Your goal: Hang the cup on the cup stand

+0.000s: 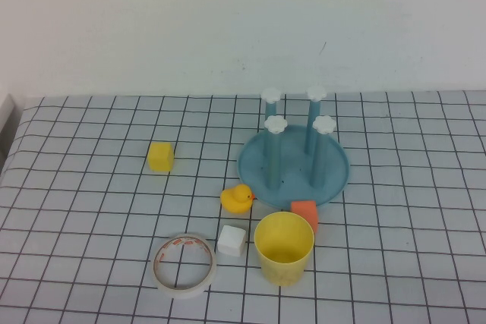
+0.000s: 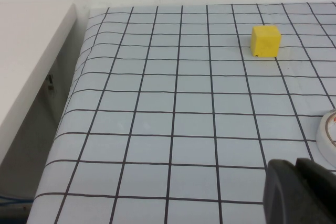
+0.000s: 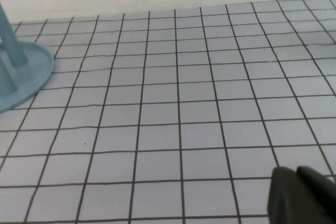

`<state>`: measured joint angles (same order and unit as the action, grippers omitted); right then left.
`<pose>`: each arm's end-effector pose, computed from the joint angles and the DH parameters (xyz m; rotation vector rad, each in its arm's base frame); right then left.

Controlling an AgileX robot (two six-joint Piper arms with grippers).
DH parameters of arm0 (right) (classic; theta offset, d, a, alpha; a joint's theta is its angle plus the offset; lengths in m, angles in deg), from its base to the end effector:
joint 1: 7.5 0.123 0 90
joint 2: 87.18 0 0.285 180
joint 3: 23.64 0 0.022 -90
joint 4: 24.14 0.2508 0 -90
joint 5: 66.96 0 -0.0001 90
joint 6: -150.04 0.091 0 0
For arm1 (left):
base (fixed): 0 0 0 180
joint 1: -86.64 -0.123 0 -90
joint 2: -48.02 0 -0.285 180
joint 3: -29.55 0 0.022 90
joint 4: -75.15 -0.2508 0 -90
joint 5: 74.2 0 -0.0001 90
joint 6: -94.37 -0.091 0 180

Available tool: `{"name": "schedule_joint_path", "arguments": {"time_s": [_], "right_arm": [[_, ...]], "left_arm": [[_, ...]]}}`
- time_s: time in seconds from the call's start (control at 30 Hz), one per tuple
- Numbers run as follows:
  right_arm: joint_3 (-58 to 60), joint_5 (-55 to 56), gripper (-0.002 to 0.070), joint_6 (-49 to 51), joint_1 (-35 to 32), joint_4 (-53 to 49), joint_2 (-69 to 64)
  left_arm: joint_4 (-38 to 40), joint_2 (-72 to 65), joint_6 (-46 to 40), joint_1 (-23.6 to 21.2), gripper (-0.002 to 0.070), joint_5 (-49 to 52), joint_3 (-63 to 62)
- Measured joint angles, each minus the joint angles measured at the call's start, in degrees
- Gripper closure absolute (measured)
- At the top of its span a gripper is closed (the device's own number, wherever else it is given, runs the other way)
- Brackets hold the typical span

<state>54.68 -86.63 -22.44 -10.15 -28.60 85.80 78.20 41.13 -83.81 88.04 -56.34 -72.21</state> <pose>0.0530 -0.0048 0.1766 0.1138 1.8282 -0.0158 0.0537 -0.0028 0.1799 -0.0405 1.7975 -0.0911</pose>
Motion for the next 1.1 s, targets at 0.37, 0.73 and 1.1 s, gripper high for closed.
{"name": "schedule_joint_path", "arguments": {"time_s": [0.37,0.73,1.1], "right_arm": [[0.4,-0.1,0.0678,5.1,0.0,36.7,0.0],[0.4,2.9,0.0678,6.6,0.0,49.9,0.0],[0.4,0.0,0.0678,-2.3,0.0,49.9,0.0]], "left_arm": [[36.1,0.0,11.9,0.0,0.0676,-2.4,0.1],[40.5,0.0,9.9,0.0,0.0676,-11.8,0.1],[27.4,-13.4,-21.3,0.0,0.0675,12.8,-25.5]]}}
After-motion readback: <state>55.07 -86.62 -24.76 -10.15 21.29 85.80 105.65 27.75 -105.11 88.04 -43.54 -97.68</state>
